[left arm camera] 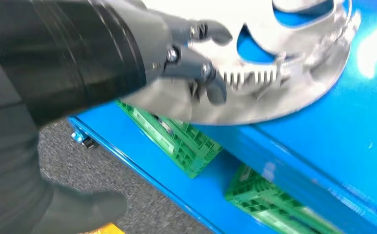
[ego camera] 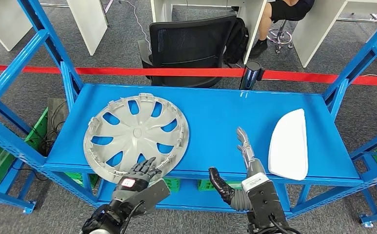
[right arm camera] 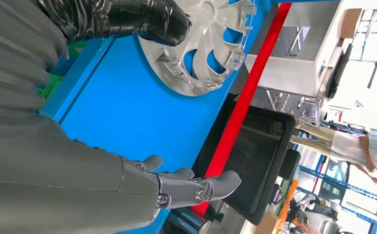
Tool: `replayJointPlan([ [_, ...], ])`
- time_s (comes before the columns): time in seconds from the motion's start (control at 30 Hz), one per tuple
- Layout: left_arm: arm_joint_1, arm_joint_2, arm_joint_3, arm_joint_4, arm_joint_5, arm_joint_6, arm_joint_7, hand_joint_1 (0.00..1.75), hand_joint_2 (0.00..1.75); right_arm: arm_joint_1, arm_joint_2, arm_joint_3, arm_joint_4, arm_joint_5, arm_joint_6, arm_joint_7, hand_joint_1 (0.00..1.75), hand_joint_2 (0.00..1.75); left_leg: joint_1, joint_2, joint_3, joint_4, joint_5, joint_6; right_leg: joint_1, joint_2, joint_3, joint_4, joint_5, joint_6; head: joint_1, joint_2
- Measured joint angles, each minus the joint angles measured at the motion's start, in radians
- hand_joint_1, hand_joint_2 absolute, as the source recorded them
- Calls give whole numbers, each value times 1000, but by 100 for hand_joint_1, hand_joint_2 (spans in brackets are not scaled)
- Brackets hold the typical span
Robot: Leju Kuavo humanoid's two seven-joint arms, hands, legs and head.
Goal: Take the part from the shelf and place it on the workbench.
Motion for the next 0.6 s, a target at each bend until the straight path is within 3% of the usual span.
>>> replayJointPlan([
  [0.6,17,0,1,-35,146,5,-23,0,175,1,-1,1,0,-4,-2,0,0,175,0,0,0,0,0,0,0,0,0,0,0,0,2,0],
])
